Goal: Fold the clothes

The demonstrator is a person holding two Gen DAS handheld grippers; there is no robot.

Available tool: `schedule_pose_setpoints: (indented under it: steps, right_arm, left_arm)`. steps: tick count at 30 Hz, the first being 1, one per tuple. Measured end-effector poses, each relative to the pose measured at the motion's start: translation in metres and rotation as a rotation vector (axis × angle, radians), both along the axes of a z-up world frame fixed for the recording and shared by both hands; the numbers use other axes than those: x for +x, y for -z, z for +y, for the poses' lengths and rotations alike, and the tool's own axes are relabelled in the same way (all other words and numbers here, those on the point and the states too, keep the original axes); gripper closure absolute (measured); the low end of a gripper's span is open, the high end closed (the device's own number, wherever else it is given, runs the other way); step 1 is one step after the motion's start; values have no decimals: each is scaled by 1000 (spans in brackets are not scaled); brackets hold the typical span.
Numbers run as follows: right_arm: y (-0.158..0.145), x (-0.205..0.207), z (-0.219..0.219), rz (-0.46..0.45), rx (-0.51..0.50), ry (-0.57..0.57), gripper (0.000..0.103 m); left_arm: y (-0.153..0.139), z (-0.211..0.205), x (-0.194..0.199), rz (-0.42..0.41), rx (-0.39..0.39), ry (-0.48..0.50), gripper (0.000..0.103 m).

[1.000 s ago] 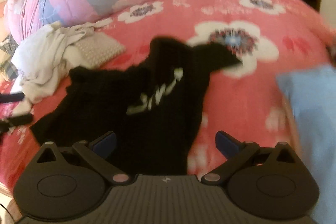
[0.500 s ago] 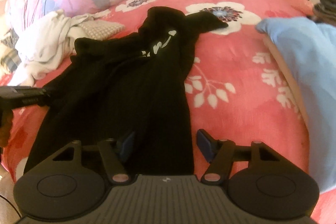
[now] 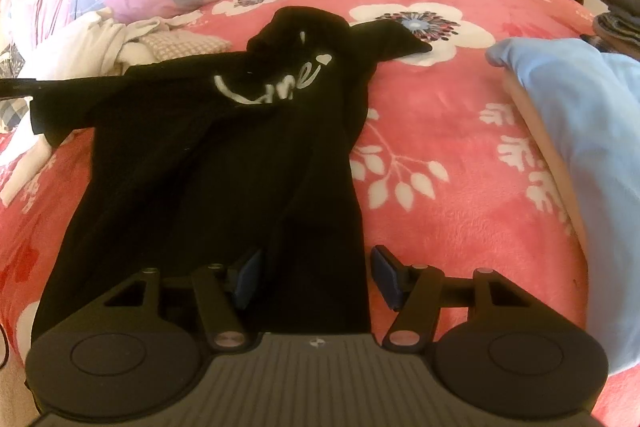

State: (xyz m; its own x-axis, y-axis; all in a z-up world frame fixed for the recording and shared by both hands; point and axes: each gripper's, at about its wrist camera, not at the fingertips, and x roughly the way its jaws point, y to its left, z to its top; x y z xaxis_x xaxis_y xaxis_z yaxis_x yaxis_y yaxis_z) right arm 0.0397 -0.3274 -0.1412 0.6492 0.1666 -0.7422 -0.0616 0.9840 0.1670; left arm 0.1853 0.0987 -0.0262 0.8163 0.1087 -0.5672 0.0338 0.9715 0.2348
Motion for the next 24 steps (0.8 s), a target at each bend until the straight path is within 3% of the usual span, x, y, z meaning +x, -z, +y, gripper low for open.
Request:
schedule_pose_setpoints:
  steps: [2,5,10,15,18,20,22,24]
  right_arm:
    - [1,0,0,-1,1,4,40]
    - [0,-1,2,-3,-8,4,40]
    - [1,-1,2,-7,-15,-2,40]
    - [-9,-8,-13,-27,56,3,39]
    - [-18,-25,-35,-51,127,43,39]
    - [-18,-36,-47,-34,172,53,39]
    - [-14,-44,-52,-7,203,48,39]
    - [-10,-51,-53,16,218,39,39]
  left_arm:
    - [8,4,0,33,-51,-4,90]
    - [9,8,-13,49,-88,4,68]
    - [-18,13,-48,-14,-83,36,45]
    - [-52,15,-96,-21,-151,120,36]
    - [-47,5,-127,99,-273,231,36]
    - [-27,-7,-146,212,-353,298,37]
    - [-3,-22,-161,296,-390,338,37]
    - [14,-33,-167,328,-398,336,38]
